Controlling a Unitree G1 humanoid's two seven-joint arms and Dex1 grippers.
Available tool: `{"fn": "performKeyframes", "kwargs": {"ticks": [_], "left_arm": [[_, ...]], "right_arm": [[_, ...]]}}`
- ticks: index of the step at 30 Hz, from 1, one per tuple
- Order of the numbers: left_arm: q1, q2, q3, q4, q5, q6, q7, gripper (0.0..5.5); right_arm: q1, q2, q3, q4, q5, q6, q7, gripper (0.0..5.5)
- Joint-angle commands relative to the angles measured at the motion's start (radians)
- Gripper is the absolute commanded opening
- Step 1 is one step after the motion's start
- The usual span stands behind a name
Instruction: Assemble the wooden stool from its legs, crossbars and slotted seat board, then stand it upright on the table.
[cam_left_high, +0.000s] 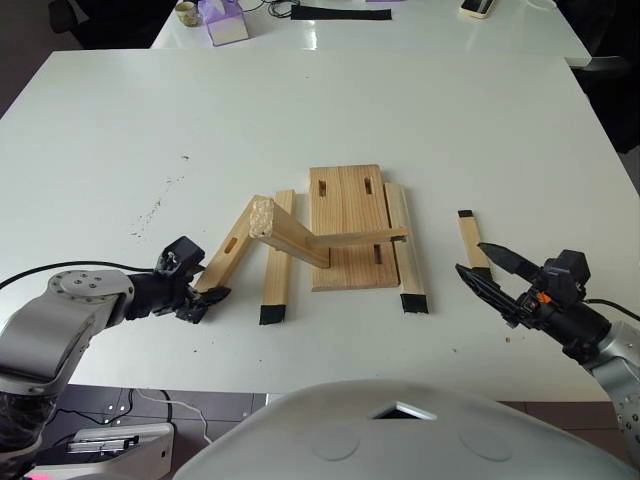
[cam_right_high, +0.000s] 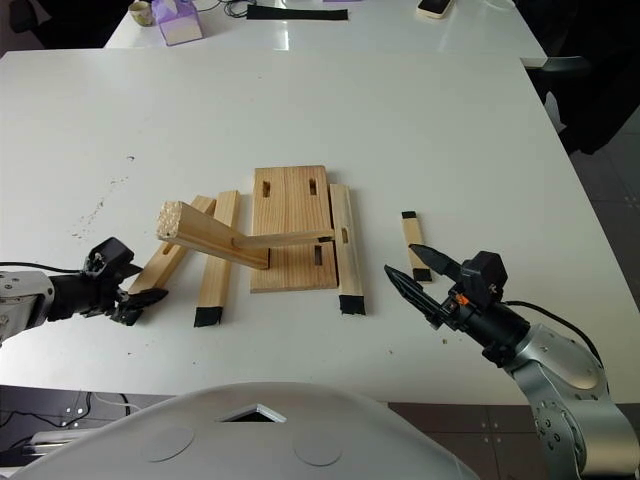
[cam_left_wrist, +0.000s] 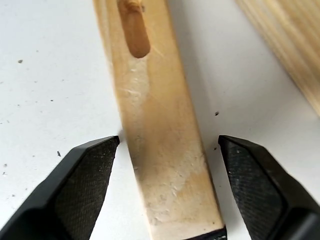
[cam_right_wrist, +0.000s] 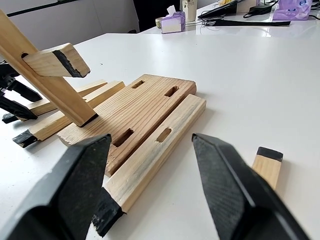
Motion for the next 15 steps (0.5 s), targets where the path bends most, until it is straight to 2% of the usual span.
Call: {"fn": "performKeyframes", "kwargs": {"ticks": [1, 6, 10, 15], "left_arm": [[0.009, -0.056, -0.053, 0.05, 0.011, -0.028, -0.008, 3.06], [-0.004, -0.102, -0.067, 0.15, 0.049, -0.096, 0.01, 2.4], [-0.014, -0.129, -0.059, 0.209, 0.056, -0.155, 0.0, 2.11], [-0.248, -0.182, 0.014, 0.316, 0.026, -0.181, 0.031, 2.06]], "right_arm": [[-0.028, -0.016, 0.007, 0.009, -0.016, -0.006, -0.001, 2.99], [-0.06, -0.042, -0.003, 0.03, -0.014, 0.002, 0.016, 2.99], [-0.08, -0.057, -0.014, 0.044, -0.006, 0.006, 0.026, 2.99], [-0.118, -0.071, -0.029, 0.062, 0.01, 0.01, 0.029, 2.99]]}}
